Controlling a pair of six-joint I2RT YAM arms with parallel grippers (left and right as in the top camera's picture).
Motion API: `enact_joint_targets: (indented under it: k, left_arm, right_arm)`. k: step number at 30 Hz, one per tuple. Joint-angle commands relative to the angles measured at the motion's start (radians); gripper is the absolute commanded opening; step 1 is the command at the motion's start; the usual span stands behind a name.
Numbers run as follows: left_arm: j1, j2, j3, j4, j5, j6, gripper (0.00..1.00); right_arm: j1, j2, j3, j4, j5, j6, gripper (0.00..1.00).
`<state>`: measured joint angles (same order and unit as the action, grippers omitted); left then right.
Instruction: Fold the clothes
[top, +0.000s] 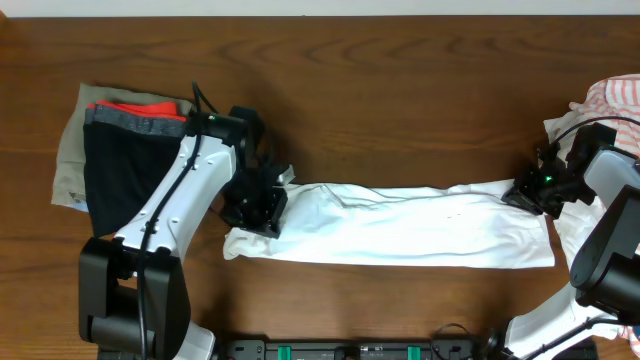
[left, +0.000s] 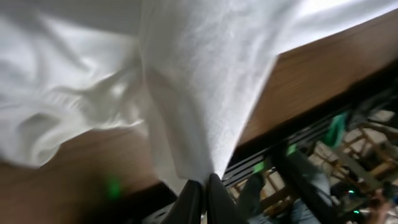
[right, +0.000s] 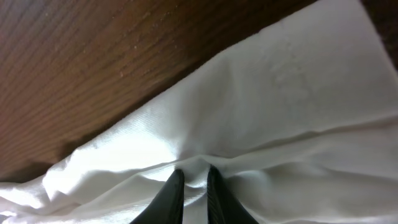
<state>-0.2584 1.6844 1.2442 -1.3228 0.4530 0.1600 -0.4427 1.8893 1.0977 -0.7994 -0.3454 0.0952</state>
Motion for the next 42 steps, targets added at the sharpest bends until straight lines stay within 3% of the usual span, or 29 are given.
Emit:
enact_joint_targets:
  k: [1, 7, 13, 25, 28, 32, 37, 42]
  left_arm:
    - [0.0, -0.006, 0.01, -0.008, -0.08, 0.023, 0.06]
    - [0.0, -0.006, 0.01, 0.0, -0.136, 0.022, 0.06]
    - [0.0, -0.006, 0.01, 0.077, -0.241, -0.051, 0.06]
    - [0.0, -0.005, 0.007, 0.227, -0.241, -0.072, 0.16]
    - [0.0, -0.005, 0.011, 0.253, -0.24, -0.137, 0.15]
    - [0.0, -0.019, 0.059, 0.237, -0.14, -0.185, 0.1]
    - [-0.003, -0.074, 0.101, 0.195, 0.134, -0.18, 0.06]
    - [-0.005, -0.077, 0.067, 0.135, 0.133, -0.181, 0.06]
  right_arm:
    - [0.003, 0.027, -0.019, -0.005, 0.087, 0.005, 0.14]
    - [0.003, 0.027, -0.019, -0.005, 0.087, 0.005, 0.14]
    - [0.003, 0.027, -0.019, -0.005, 0.087, 0.005, 0.15]
    - [0.003, 0.027, -0.019, -0.005, 0.087, 0.005, 0.15]
    - [0.003, 0.027, -0.019, -0.004, 0.087, 0.005, 0.15]
    - [0.003, 0.027, -0.019, -0.005, 0.087, 0.005, 0.15]
    - [0.003, 0.027, -0.019, -0.004, 0.087, 0.005, 0.15]
    - [0.003, 0.027, -0.019, -0.004, 0.087, 0.005, 0.15]
